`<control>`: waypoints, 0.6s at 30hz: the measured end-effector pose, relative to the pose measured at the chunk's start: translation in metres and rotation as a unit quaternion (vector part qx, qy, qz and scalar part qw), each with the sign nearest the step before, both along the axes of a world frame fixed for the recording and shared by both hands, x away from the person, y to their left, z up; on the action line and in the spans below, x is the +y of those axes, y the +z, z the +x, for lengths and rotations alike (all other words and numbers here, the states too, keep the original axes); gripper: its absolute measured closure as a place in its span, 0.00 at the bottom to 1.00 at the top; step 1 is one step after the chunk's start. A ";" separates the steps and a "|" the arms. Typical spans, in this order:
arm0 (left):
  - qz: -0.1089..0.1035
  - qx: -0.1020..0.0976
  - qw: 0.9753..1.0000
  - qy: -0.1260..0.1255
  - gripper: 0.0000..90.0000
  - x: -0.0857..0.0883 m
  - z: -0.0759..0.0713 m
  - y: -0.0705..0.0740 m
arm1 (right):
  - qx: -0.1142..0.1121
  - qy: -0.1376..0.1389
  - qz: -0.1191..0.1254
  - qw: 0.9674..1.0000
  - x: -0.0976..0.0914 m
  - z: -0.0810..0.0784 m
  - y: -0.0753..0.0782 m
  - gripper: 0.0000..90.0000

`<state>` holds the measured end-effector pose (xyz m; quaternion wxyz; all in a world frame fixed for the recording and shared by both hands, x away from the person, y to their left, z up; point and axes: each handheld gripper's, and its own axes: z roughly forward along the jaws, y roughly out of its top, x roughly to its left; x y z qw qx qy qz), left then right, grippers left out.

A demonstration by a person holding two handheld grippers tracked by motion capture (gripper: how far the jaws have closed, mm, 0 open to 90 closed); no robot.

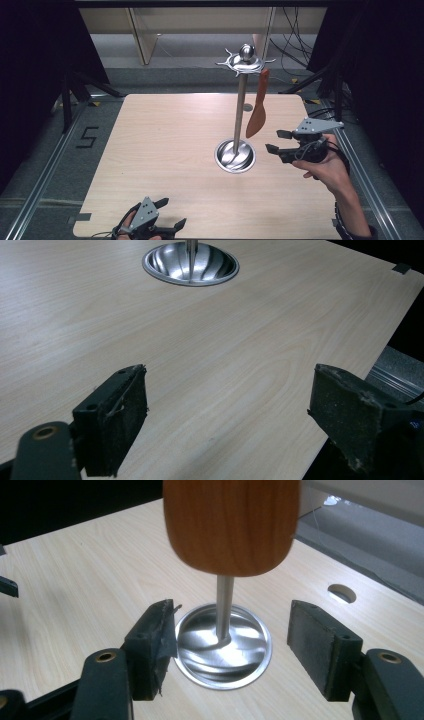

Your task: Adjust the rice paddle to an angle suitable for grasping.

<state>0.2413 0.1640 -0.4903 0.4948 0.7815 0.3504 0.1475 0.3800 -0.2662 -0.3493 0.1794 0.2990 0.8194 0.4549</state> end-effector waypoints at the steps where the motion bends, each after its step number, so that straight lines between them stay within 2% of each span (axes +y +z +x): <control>1: -0.005 0.001 1.000 0.000 0.16 -0.001 0.000 0.000 | 0.001 -0.003 0.003 1.000 0.001 0.000 -0.002 0.41; 2: 0.012 0.000 1.000 -0.002 0.16 0.001 0.000 0.000 | 0.001 -0.002 0.004 1.000 0.001 0.001 -0.004 0.41; 3: -0.012 0.002 1.000 0.003 0.16 -0.002 -0.002 -0.002 | 0.009 -0.006 0.001 1.000 0.002 0.000 -0.007 0.41; 4: -0.012 0.002 1.000 0.003 0.16 -0.002 -0.002 -0.002 | 0.010 0.002 -0.008 1.000 0.001 0.001 -0.007 0.41; 5: 0.004 0.001 1.000 0.004 0.16 0.001 -0.002 0.000 | -0.001 -0.002 -0.007 1.000 0.001 0.000 -0.008 0.41; 6: -0.005 0.001 1.000 0.005 0.16 0.000 -0.001 0.000 | 0.013 0.000 -0.006 1.000 0.002 -0.002 -0.008 0.41; 8: -0.007 0.001 1.000 0.003 0.16 0.000 0.000 0.000 | 0.019 0.001 -0.005 1.000 0.002 -0.002 -0.008 0.41; 9: -0.005 0.002 1.000 0.002 0.16 -0.001 0.000 0.000 | 0.002 0.003 -0.008 1.000 0.002 -0.001 -0.010 0.41; 10: -0.002 0.002 1.000 0.001 0.16 -0.001 0.000 0.000 | 0.019 0.000 -0.003 1.000 0.003 -0.004 -0.012 0.41; 12: 0.001 0.001 1.000 -0.001 0.16 -0.002 0.000 0.000 | 0.018 0.010 -0.016 1.000 0.003 -0.002 -0.016 0.40; 13: -0.005 0.001 1.000 0.000 0.16 -0.003 0.000 0.000 | 0.028 0.007 -0.018 0.999 0.004 -0.004 -0.019 0.40; 15: 0.002 0.001 1.000 -0.001 0.16 -0.002 0.000 0.000 | 0.034 0.009 -0.021 0.999 0.005 -0.005 -0.024 0.40; 18: -0.010 0.002 1.000 0.003 0.16 -0.003 0.000 -0.001 | 0.042 0.010 -0.026 0.999 0.005 -0.006 -0.032 0.40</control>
